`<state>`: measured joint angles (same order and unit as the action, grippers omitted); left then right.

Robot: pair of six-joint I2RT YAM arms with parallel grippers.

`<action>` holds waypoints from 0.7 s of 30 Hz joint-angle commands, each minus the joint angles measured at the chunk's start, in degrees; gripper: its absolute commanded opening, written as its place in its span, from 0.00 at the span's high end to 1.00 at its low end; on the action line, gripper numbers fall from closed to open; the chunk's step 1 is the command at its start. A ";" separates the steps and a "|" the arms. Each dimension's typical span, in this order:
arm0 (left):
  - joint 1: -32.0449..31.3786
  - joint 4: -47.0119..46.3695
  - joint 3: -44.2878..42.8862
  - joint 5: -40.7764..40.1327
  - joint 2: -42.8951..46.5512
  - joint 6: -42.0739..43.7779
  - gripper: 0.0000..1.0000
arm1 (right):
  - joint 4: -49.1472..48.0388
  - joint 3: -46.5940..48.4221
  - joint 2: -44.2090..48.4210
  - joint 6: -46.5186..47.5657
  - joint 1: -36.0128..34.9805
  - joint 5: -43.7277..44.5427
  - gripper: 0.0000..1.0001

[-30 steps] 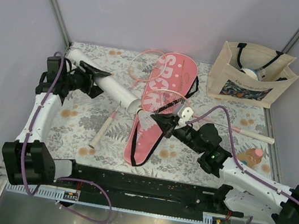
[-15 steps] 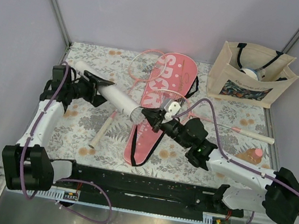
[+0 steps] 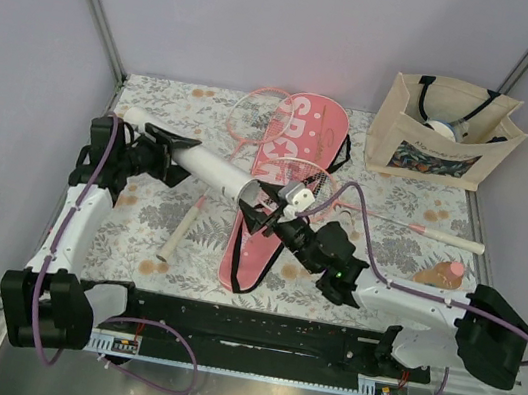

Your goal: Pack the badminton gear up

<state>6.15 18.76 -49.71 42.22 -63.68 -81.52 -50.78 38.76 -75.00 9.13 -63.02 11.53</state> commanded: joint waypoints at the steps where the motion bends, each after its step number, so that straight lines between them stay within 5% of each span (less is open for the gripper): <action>1: -0.44 -3.82 0.58 3.22 1.72 -0.93 0.57 | 3.65 1.66 6.43 -4.89 -0.08 6.04 0.29; 11: -0.44 -3.91 0.67 4.71 2.33 -0.84 0.57 | 21.94 5.00 12.60 -12.55 0.09 9.65 0.22; 21: -0.61 -3.82 0.84 6.12 4.00 -0.49 0.57 | 23.98 6.85 9.53 -12.47 0.18 5.00 0.21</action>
<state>5.72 17.91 -48.97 45.89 -62.37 -81.47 -26.83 42.00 -63.29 -2.94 -63.09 18.24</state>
